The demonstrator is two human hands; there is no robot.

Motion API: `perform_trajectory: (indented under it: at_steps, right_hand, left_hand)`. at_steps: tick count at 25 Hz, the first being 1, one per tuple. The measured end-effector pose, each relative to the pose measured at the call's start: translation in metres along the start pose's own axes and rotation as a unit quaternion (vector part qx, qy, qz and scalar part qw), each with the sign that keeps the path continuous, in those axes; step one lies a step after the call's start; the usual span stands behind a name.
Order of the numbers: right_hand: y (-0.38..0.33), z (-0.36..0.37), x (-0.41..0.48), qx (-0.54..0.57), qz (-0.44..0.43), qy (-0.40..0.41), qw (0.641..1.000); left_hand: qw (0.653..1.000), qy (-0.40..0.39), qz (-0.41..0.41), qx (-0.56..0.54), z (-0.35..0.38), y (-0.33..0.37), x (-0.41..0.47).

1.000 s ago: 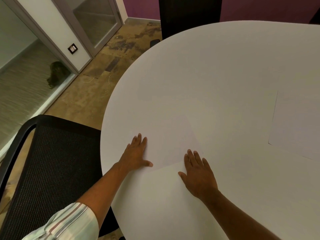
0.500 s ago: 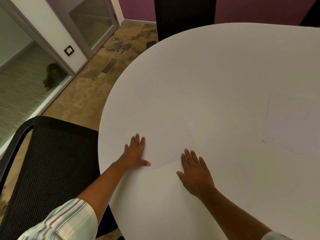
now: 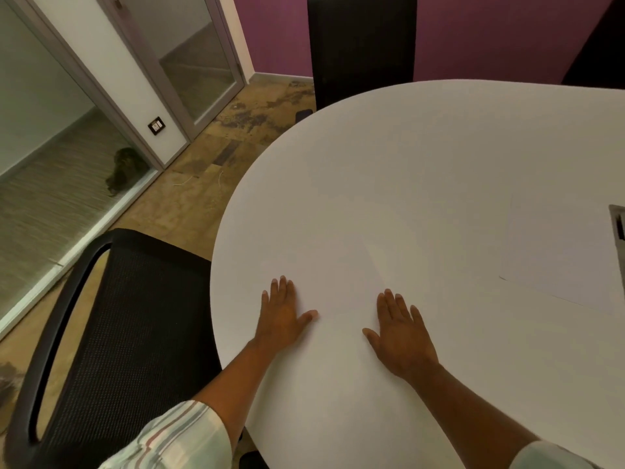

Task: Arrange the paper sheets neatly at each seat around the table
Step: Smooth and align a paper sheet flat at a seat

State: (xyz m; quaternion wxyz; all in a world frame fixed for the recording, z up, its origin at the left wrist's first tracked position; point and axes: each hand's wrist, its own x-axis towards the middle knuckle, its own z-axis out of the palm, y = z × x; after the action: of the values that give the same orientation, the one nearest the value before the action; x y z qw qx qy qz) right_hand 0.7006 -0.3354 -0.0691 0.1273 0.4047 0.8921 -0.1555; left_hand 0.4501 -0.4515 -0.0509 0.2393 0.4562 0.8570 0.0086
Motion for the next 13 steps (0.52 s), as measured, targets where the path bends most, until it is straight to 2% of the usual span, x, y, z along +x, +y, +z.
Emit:
perform_trajectory:
  at_steps: [6,13]
  right_hand:
    - [-0.015,-0.017,-0.068,0.0,0.022,0.026,0.999]
    - [-0.072,-0.024,-0.157,-0.012,0.007,0.063,0.998]
  left_hand:
    - [0.999,0.011,0.035,0.003,0.013,0.031,-0.083]
    - [0.995,0.048,0.053,0.069,0.022,0.013,-0.198]
